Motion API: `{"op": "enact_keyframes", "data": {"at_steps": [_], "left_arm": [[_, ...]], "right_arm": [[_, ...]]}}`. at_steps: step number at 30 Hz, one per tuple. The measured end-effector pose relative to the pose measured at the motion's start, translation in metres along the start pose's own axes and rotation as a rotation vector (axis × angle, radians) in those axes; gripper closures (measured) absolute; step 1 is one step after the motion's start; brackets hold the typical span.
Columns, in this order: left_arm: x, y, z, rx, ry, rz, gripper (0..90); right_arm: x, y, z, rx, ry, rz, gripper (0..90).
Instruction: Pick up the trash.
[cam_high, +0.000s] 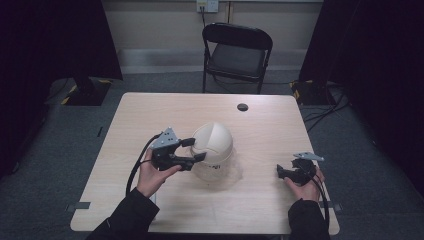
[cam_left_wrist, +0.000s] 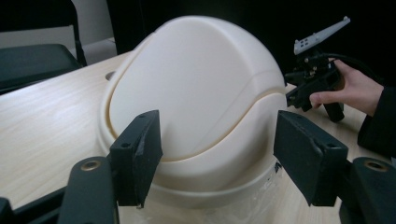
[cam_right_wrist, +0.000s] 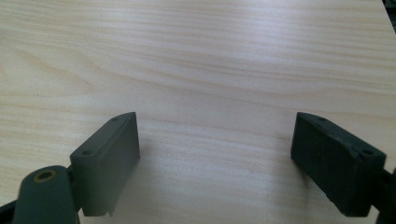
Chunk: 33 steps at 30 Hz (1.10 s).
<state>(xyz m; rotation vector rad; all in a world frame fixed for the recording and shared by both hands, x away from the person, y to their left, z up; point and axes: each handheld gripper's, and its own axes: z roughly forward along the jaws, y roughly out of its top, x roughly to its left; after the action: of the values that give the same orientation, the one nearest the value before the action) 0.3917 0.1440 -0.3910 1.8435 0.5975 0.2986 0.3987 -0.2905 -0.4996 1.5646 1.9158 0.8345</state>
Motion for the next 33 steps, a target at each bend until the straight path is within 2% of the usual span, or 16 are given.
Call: {"op": "enact_keyframes", "data": {"at_steps": [6, 10, 16, 20, 22, 25, 27, 28, 33], "left_arm": [[-0.002, 0.000, 0.010, 0.007, -0.028, -0.012, 31.8], [-0.004, 0.002, 0.016, 0.021, -0.041, -0.003, 30.9], [-0.008, 0.003, 0.024, 0.034, -0.045, 0.006, 28.9], [-0.007, 0.003, 0.026, 0.030, -0.049, -0.004, 29.5], [-0.007, 0.003, 0.025, 0.032, -0.049, 0.004, 29.8], [-0.008, 0.003, 0.019, 0.021, -0.043, 0.008, 32.3], [-0.008, 0.003, 0.006, 0.004, -0.024, 0.005, 32.7], [-0.008, 0.003, 0.006, 0.004, -0.024, 0.005, 33.0], [-0.007, -0.002, -0.027, -0.017, 0.019, 0.010, 33.8]], "right_arm": [[0.000, 0.000, 0.000, 0.000, -0.001, 0.001, 14.8], [0.000, 0.000, 0.000, 0.000, 0.000, 0.001, 14.8], [0.000, 0.000, 0.000, 0.000, 0.000, 0.000, 14.8], [0.000, 0.000, 0.000, 0.000, 0.000, 0.000, 14.8], [0.000, 0.000, 0.000, 0.000, 0.000, 0.000, 14.8], [0.000, 0.000, 0.000, 0.000, -0.001, 0.001, 14.8], [0.000, 0.000, 0.000, 0.000, 0.000, 0.000, 14.8], [0.000, 0.000, 0.000, 0.000, 0.000, 0.000, 14.8], [0.000, 0.000, 0.000, 0.000, 0.000, 0.000, 14.8]]}}
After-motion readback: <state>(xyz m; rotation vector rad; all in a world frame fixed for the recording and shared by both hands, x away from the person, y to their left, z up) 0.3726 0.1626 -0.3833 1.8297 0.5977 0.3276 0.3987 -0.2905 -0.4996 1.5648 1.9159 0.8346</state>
